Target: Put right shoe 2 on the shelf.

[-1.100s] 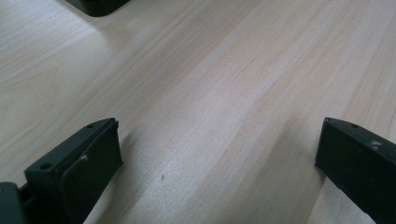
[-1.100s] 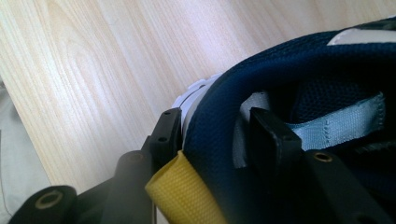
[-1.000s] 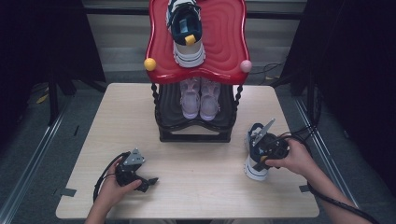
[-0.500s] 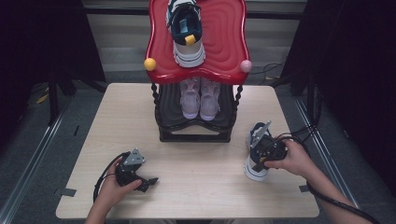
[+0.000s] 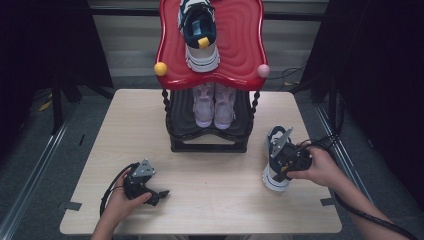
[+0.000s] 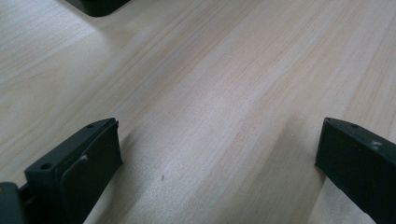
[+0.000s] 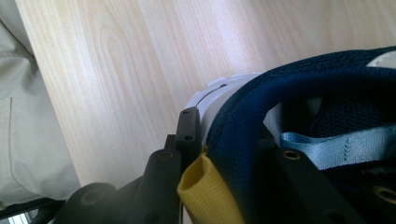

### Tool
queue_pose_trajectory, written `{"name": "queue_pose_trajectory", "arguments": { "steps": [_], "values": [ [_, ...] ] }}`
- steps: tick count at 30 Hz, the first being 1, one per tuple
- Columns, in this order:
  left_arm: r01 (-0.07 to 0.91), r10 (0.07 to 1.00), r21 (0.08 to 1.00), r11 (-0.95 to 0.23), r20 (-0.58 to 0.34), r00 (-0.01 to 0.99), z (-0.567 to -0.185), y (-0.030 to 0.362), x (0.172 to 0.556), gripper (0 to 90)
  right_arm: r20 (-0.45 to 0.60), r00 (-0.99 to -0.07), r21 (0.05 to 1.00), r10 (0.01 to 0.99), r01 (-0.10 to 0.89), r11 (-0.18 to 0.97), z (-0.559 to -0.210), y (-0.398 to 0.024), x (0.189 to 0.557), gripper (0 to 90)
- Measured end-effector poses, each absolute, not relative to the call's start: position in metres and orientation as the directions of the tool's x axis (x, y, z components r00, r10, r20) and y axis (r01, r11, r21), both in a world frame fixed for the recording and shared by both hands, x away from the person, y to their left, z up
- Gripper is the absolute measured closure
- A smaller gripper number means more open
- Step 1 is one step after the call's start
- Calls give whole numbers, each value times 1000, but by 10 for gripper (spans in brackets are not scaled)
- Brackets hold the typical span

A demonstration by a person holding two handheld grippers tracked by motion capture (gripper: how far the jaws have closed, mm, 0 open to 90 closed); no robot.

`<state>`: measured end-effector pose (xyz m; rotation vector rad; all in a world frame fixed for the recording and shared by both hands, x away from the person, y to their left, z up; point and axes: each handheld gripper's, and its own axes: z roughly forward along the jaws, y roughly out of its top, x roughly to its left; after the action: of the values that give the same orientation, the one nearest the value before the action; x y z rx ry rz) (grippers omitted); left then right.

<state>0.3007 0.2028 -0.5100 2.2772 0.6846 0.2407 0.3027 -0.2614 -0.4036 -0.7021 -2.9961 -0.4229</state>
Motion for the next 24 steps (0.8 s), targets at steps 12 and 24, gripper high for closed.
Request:
{"name": "queue_pose_trajectory", "arguments": {
  "steps": [12, 24],
  "values": [
    [407, 545, 700, -587, -30, 838, -510, 203, 300, 0, 63, -908, 260, 415, 416, 871, -371, -264, 301, 723],
    [406, 544, 703, -584, -32, 839, -510, 203, 301, 0, 40, -906, 286, 421, 414, 864, -335, -263, 303, 722]
  ]
}}
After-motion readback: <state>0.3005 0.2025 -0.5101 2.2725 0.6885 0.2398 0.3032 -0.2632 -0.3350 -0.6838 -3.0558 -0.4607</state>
